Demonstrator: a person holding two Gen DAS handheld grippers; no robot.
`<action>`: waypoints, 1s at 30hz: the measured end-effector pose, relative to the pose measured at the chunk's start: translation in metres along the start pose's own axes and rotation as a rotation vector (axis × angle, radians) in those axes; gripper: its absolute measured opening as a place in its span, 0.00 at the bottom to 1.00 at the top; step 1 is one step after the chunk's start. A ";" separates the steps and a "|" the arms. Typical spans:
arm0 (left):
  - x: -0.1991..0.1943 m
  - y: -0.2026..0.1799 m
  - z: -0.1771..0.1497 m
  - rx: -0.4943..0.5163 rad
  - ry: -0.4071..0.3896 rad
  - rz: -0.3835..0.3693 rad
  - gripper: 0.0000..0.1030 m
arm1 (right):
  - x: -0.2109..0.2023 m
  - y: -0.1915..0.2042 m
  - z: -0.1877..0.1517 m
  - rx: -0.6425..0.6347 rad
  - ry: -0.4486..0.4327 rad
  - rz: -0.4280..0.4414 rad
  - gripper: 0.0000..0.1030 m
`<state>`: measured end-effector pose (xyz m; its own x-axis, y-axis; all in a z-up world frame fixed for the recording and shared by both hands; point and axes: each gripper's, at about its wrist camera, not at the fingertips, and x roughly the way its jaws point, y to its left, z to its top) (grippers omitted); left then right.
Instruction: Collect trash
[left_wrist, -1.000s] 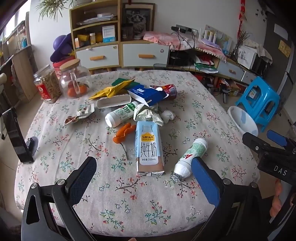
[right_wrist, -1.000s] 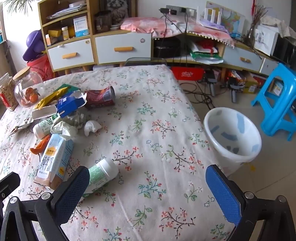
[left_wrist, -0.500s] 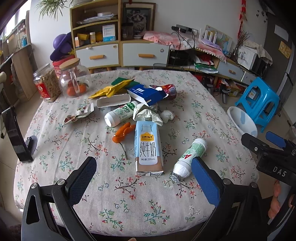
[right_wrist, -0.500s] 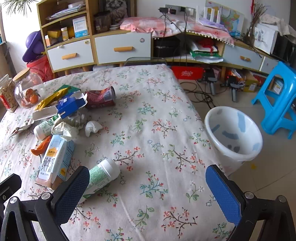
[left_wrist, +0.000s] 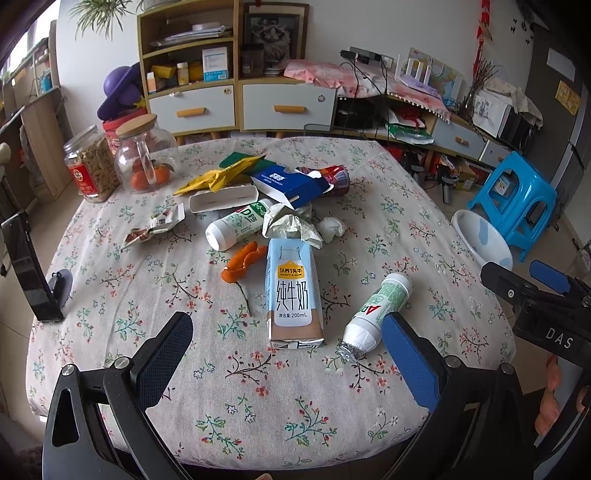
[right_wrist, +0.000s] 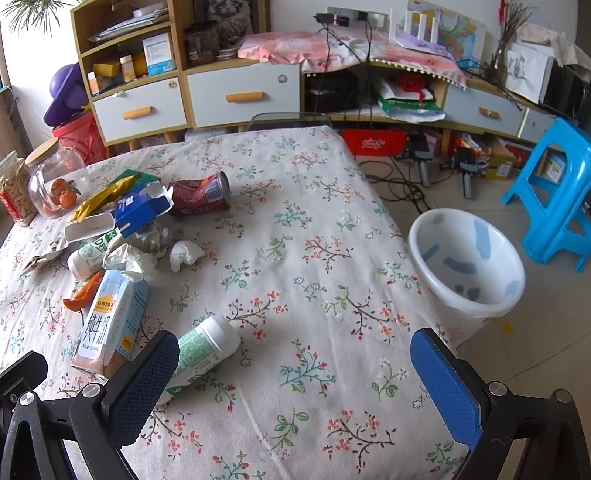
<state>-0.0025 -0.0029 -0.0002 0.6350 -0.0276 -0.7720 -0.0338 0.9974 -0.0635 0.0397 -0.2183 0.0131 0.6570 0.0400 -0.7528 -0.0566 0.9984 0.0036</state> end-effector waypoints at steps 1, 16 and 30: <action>0.000 0.000 0.000 -0.001 -0.001 0.001 1.00 | 0.000 0.000 0.000 0.000 0.000 0.000 1.00; -0.001 0.001 0.000 -0.006 0.002 -0.004 1.00 | 0.001 0.001 0.000 0.001 0.003 0.000 1.00; -0.003 0.004 0.001 -0.015 0.006 -0.009 1.00 | 0.001 0.002 -0.001 0.008 0.007 0.004 1.00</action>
<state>-0.0034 0.0014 0.0023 0.6307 -0.0367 -0.7752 -0.0403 0.9960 -0.0799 0.0396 -0.2159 0.0115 0.6514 0.0433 -0.7575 -0.0531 0.9985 0.0115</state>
